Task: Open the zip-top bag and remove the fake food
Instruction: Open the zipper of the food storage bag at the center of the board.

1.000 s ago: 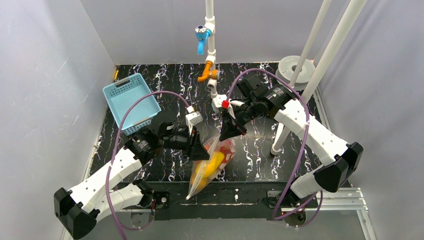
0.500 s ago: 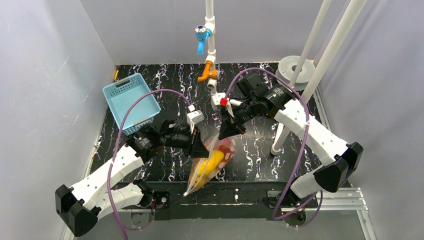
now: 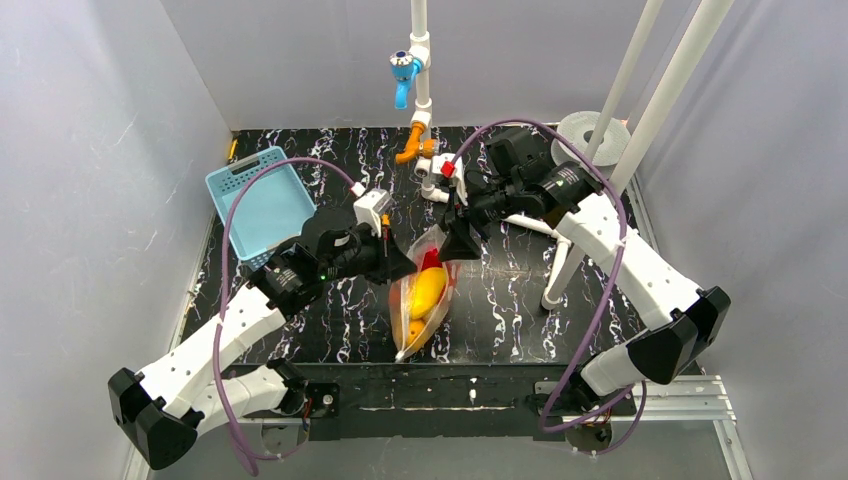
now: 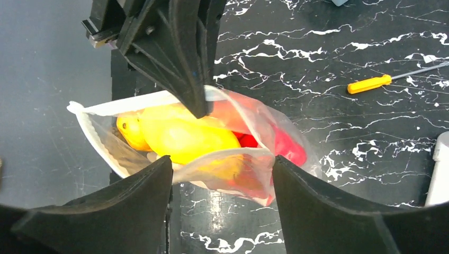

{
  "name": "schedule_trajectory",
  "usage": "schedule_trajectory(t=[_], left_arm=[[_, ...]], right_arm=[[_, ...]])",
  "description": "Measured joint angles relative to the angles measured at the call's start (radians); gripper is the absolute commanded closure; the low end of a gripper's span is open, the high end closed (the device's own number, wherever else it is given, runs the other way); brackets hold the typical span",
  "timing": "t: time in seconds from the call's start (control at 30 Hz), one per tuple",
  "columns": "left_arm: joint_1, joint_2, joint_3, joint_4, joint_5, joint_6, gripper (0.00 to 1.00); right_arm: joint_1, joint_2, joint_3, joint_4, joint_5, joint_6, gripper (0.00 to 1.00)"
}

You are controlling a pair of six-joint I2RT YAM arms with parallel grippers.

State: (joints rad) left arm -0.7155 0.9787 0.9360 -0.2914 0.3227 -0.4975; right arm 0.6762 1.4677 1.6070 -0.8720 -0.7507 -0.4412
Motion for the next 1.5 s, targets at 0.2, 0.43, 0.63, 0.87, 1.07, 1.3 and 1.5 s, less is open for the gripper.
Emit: schedule_trajectory(t=[0.2,0.43,0.63,0.87,1.07,1.3,1.5], left_arm=[[0.000,0.000,-0.001,0.046,-0.136,-0.092,1.00],[0.000,-0.004,-0.032,0.108,-0.230,-0.152,1.00],[0.000,-0.048,-0.090,0.146,-0.307,-0.211,1.00],[0.000,-0.064,-0.112,0.171,-0.342,-0.251,1.00],[0.000,-0.085,-0.142,0.186,-0.353,-0.265,1.00],[0.000,-0.118,-0.150,0.186,-0.364,-0.264,1.00],[0.000,-0.155,-0.169,0.187,-0.365,-0.263,1.00]], right_arm=[[-0.001,-0.009,0.000,0.021,0.024,0.045,0.02],[-0.003,-0.046,-0.027,0.090,0.097,0.205,0.02],[-0.004,-0.077,-0.113,0.197,0.165,0.317,0.02],[0.017,-0.068,-0.190,0.271,0.303,0.477,0.06],[0.070,-0.011,-0.190,0.302,0.415,0.494,0.49],[0.091,0.011,-0.190,0.303,0.490,0.493,0.98],[0.090,0.020,-0.149,0.281,0.532,0.481,0.99]])
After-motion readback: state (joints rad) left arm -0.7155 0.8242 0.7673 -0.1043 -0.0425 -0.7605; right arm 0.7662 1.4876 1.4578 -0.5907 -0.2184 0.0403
